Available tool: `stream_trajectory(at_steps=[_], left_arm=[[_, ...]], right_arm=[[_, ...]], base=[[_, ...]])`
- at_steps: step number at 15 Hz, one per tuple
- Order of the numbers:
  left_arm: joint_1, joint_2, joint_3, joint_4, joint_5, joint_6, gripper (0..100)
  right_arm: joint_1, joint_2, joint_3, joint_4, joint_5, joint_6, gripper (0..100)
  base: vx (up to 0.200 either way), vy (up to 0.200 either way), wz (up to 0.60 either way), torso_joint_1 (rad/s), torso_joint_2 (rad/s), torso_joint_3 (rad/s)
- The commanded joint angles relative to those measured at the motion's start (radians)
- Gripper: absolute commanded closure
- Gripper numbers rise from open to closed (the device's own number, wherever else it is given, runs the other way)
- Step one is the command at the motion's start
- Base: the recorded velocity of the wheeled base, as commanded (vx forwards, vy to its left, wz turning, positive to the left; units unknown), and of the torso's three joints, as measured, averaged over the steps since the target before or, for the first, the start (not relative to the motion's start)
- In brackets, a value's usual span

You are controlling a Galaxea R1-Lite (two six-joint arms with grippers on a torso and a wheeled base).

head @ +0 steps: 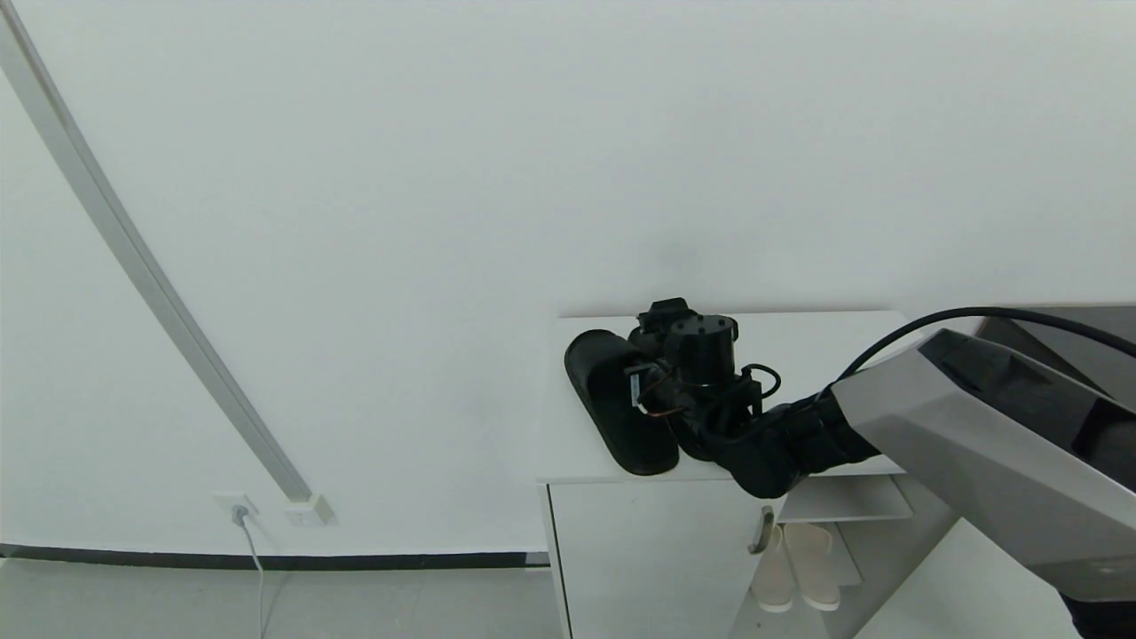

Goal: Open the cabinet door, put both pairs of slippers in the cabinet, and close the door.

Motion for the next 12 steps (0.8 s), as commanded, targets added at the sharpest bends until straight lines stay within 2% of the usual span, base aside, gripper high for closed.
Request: stream_trajectory(at_steps=[1, 7, 12], left_arm=[[0.000, 0.000, 0.000, 0.000, 0.000, 0.000, 100], [0.000, 0.000, 0.000, 0.000, 0.000, 0.000, 100], [0.000, 0.000, 0.000, 0.000, 0.000, 0.000, 100]], right_arm=[[0.000, 0.002, 0.000, -0.002, 0.000, 0.000, 100], [-0.002, -0.055, 0.042, -0.008, 0.000, 0.001, 100], [-0.002, -0.187, 0.215, -0.030, 0.018, 0.008, 100]], base=[[0.000, 0.000, 0.00, 0.000, 0.00, 0.000], [0.000, 0.000, 0.00, 0.000, 0.00, 0.000], [0.000, 0.000, 0.00, 0.000, 0.00, 0.000]])
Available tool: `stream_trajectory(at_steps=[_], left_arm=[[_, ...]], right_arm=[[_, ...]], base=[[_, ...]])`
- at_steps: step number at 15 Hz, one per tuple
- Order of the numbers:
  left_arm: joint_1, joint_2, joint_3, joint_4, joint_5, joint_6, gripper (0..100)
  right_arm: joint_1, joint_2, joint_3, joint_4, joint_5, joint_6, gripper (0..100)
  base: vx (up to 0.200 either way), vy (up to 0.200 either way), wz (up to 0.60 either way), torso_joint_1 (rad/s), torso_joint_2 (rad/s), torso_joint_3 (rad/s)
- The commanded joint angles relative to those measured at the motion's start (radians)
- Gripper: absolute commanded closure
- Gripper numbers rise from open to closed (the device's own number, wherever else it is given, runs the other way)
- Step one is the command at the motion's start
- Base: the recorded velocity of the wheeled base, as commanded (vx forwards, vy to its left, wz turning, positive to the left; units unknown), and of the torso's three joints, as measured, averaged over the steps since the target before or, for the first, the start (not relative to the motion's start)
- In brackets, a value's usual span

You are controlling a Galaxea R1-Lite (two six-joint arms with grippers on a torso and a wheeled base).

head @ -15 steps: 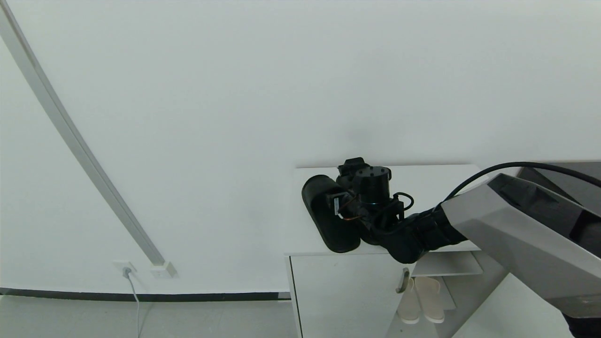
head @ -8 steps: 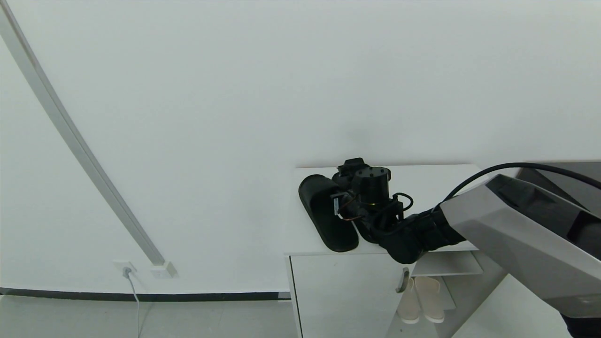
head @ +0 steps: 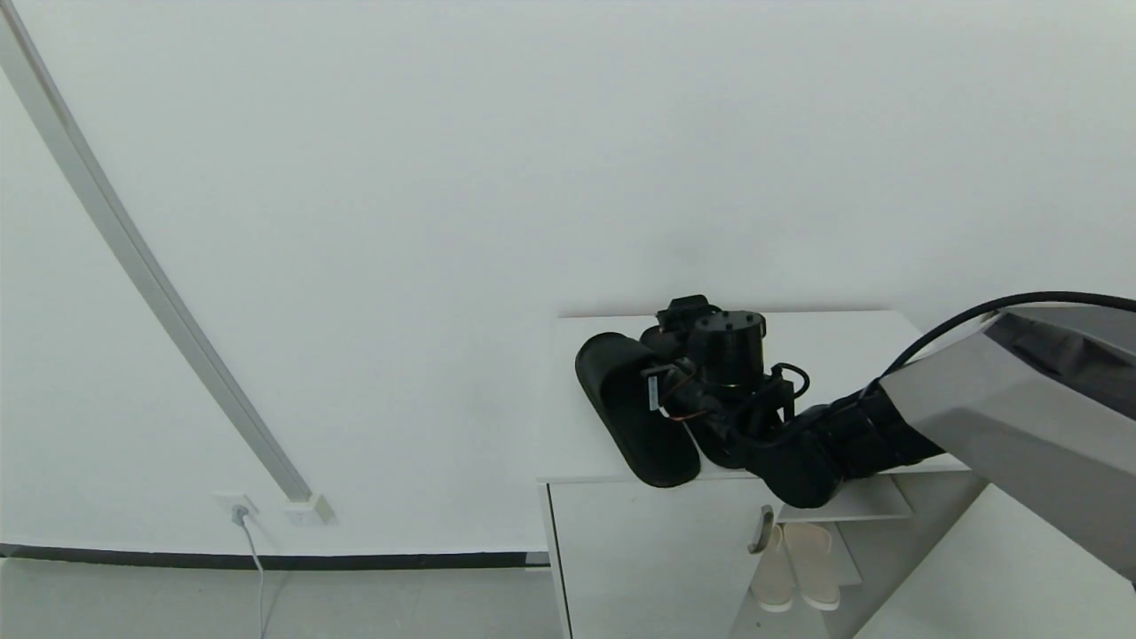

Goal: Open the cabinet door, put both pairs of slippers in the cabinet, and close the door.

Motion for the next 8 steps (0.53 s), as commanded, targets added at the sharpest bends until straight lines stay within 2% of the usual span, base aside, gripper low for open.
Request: stream_trajectory(at_steps=[1, 8], left_arm=[[0.000, 0.000, 0.000, 0.000, 0.000, 0.000, 100], [0.000, 0.000, 0.000, 0.000, 0.000, 0.000, 100]], right_arm=[[0.000, -0.082, 0.068, -0.015, 0.011, 0.001, 100], [0.006, -0.259, 0.330, -0.066, 0.060, 0.004, 100]], base=[[0.000, 0.000, 0.00, 0.000, 0.00, 0.000], [0.000, 0.000, 0.00, 0.000, 0.00, 0.000]])
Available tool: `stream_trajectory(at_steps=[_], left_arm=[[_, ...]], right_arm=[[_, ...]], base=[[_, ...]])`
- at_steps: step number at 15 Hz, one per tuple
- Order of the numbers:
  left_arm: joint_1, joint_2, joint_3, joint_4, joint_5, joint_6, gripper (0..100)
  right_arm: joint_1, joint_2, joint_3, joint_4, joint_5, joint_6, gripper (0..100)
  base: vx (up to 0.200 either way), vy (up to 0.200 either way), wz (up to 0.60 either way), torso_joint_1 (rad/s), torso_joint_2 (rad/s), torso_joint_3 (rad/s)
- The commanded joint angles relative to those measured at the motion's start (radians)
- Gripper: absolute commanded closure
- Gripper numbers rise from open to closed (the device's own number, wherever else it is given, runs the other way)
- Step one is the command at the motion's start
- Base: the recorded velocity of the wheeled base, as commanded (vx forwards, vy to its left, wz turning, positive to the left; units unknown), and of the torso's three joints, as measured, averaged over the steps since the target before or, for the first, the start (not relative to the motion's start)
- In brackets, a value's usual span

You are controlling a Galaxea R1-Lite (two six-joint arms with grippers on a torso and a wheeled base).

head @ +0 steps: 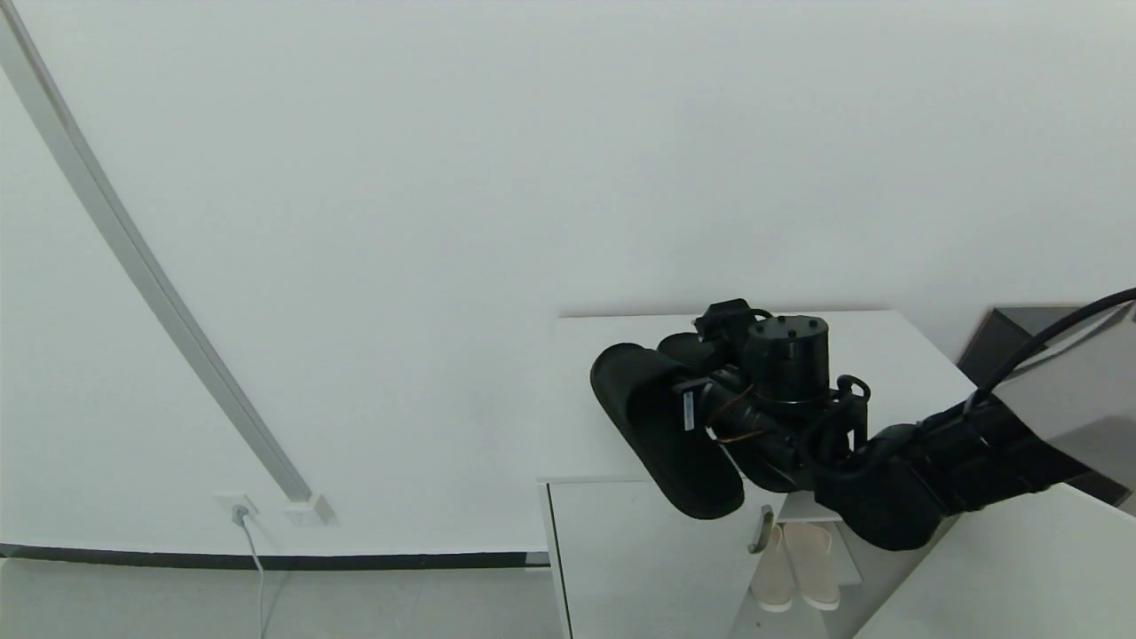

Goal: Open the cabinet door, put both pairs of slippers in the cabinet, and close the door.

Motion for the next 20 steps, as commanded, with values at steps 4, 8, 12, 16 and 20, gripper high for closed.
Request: stream_trajectory(at_steps=[4, 8, 12, 16, 20], left_arm=[[0.000, 0.000, 0.000, 0.000, 0.000, 0.001, 100], [0.000, 0.000, 0.000, 0.000, 0.000, 0.001, 100], [0.000, 0.000, 0.000, 0.000, 0.000, 0.000, 100], [0.002, 0.000, 0.000, 0.000, 0.000, -0.002, 100], [0.000, 0.000, 0.002, 0.000, 0.000, 0.000, 100]], right_arm=[[0.055, -0.152, 0.140, 0.001, 0.040, 0.002, 100], [0.101, -0.260, 0.220, 0.050, 0.055, -0.001, 100], [0.100, -0.288, 0.225, 0.092, 0.055, 0.000, 100], [0.098, -0.342, 0.274, 0.092, 0.072, -0.001, 100], [0.094, -0.334, 0.279, 0.090, 0.073, -0.001, 100]], base=[[0.000, 0.000, 0.00, 0.000, 0.00, 0.000], [0.000, 0.000, 0.00, 0.000, 0.00, 0.000], [0.000, 0.000, 0.00, 0.000, 0.00, 0.000], [0.000, 0.000, 0.00, 0.000, 0.00, 0.000], [0.000, 0.000, 0.00, 0.000, 0.00, 0.000]])
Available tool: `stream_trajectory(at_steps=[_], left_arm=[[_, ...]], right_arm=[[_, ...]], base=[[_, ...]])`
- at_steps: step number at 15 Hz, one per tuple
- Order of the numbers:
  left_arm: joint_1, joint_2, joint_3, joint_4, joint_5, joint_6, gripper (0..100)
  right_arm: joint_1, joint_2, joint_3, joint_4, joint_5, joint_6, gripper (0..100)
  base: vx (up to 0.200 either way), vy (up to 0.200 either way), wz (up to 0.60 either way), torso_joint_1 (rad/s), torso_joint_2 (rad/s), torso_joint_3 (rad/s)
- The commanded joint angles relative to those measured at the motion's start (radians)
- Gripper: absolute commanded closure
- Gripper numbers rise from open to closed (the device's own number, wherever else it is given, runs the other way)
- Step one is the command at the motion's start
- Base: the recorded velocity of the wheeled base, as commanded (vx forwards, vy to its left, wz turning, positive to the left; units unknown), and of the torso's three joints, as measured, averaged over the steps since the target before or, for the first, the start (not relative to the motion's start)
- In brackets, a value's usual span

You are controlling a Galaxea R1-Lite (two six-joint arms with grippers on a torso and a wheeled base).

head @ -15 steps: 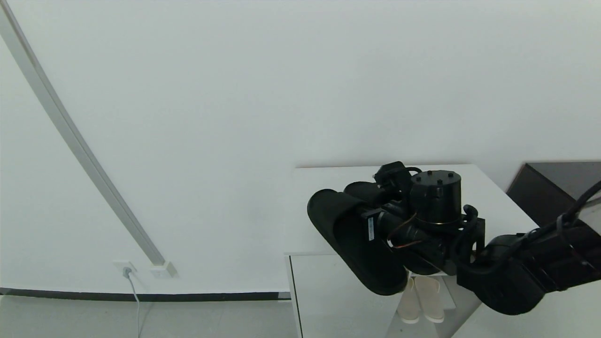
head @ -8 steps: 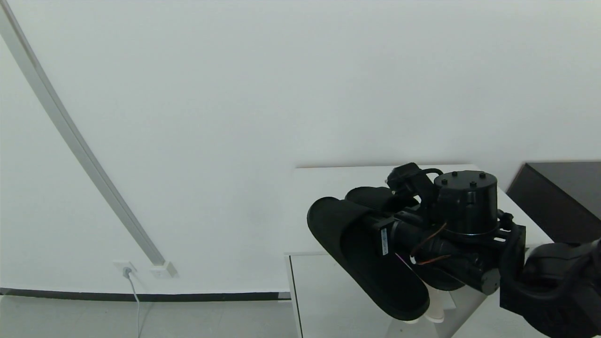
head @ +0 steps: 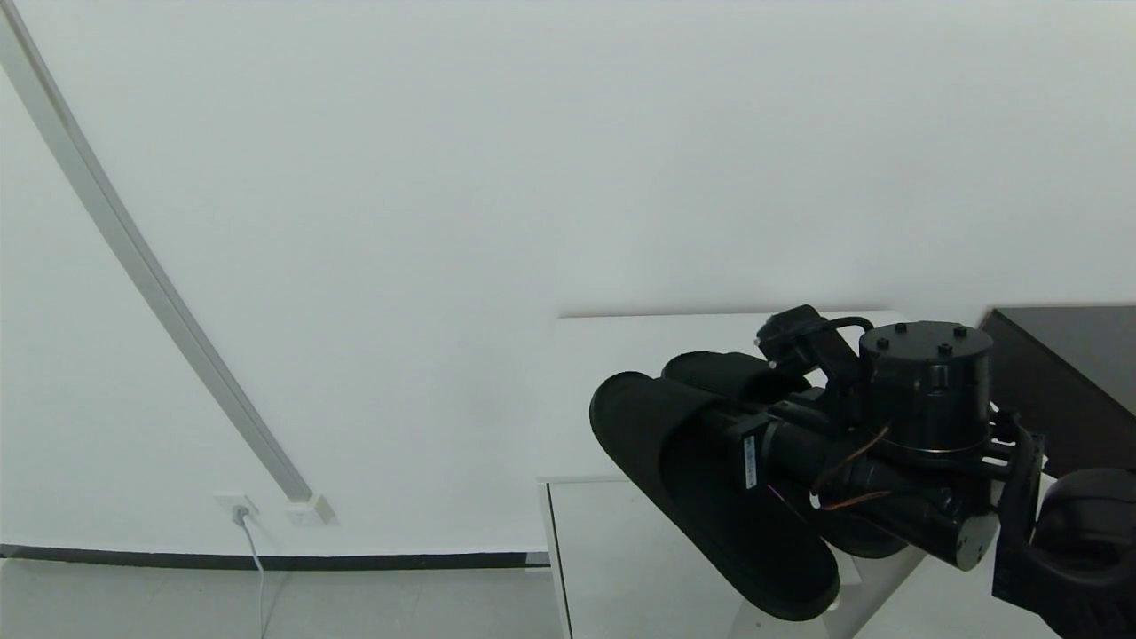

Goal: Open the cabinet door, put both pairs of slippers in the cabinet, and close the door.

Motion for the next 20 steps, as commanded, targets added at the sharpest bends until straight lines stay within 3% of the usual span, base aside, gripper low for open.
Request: stream_trajectory(at_steps=[1, 5, 14, 20], left_arm=[[0.000, 0.000, 0.000, 0.000, 0.000, 0.001, 100], [0.000, 0.000, 0.002, 0.000, 0.000, 0.001, 100], [0.000, 0.000, 0.000, 0.000, 0.000, -0.001, 100], [0.000, 0.000, 0.000, 0.000, 0.002, -0.002, 100]], right_arm=[[0.000, 0.001, 0.003, -0.003, -0.001, 0.000, 100], [0.000, 0.004, 0.003, -0.004, 0.000, 0.000, 100], [0.001, 0.002, 0.011, -0.004, 0.000, 0.000, 100], [0.005, 0.004, 0.014, -0.004, 0.000, 0.000, 100]], base=[[0.000, 0.000, 0.00, 0.000, 0.00, 0.000], [0.000, 0.000, 0.00, 0.000, 0.00, 0.000], [-0.200, 0.000, 0.00, 0.003, 0.01, 0.006], [0.000, 0.000, 0.00, 0.000, 0.00, 0.000]])
